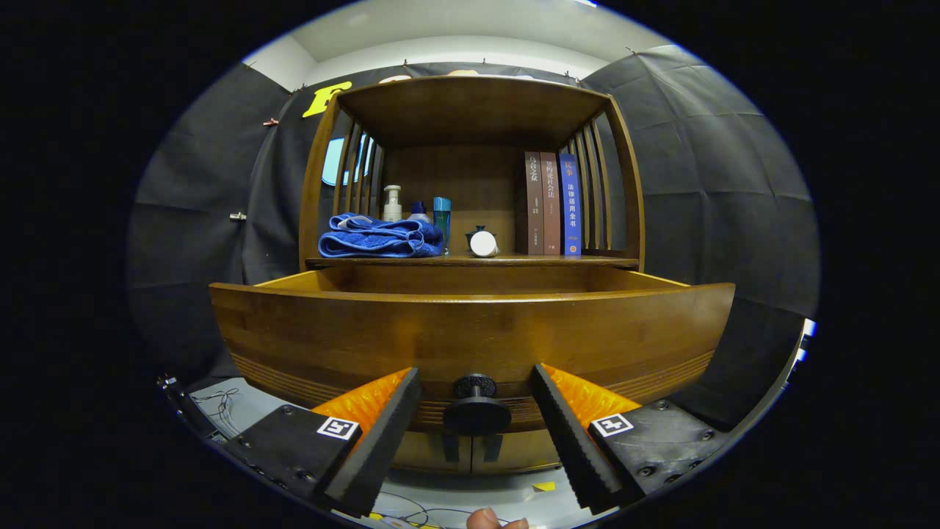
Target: Pull open the drawer, take out the items inside it, and place them on the countertop above the cabinet.
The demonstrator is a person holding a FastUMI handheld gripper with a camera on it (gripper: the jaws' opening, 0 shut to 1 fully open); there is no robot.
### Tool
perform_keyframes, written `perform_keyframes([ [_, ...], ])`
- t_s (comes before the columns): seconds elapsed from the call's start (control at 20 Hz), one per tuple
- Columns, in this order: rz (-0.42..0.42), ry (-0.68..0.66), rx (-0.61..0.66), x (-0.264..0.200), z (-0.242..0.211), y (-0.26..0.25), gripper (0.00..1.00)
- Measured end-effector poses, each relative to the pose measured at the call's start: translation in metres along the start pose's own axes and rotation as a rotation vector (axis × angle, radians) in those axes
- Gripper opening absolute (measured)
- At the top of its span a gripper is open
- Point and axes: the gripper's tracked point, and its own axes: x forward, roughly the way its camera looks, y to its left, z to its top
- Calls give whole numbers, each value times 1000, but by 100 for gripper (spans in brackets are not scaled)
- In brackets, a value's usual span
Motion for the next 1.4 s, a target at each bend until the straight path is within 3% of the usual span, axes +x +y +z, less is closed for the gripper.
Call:
perform_keyframes([
  [0.75,11,-24,-29,112,17,1,100],
  [1.4,-5,-25,-52,159,21,2,99],
])
